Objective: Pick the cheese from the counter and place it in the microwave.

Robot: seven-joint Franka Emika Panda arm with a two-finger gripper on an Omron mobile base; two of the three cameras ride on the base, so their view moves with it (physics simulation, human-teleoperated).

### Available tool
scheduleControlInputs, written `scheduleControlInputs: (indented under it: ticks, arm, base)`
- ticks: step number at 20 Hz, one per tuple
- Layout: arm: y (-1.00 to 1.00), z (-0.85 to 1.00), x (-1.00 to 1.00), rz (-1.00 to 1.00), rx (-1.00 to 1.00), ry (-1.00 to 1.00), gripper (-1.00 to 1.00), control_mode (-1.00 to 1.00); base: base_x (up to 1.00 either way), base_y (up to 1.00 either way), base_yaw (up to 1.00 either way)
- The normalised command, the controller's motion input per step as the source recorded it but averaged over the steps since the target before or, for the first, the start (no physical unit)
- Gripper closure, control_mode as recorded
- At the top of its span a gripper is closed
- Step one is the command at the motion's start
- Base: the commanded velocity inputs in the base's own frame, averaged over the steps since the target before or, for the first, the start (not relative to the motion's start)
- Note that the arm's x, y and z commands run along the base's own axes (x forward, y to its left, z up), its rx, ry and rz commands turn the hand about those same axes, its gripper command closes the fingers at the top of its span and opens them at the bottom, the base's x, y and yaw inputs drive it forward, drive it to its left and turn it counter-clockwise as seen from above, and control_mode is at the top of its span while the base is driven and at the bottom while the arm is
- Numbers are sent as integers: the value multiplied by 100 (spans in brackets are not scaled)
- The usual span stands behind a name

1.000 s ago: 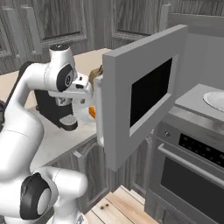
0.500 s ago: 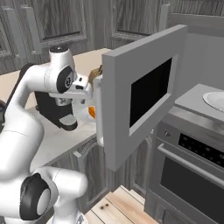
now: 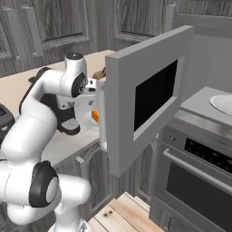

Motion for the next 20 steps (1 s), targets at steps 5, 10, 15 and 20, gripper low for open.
scheduleControlInputs:
  ticks: [5,10,15,20]
  arm:
    - [0,-18,42,39,0,1,-100,-100]
    - [0,-45,72,19,0,3,-100,-100]
    - [-2,-35,60,12,-1,2,-100,-100]
    - [0,-38,26,5,-5,6,-100,-100]
  base:
    - [0,0,0]
    - [0,0,0]
    - [0,0,0]
    - [0,0,0]
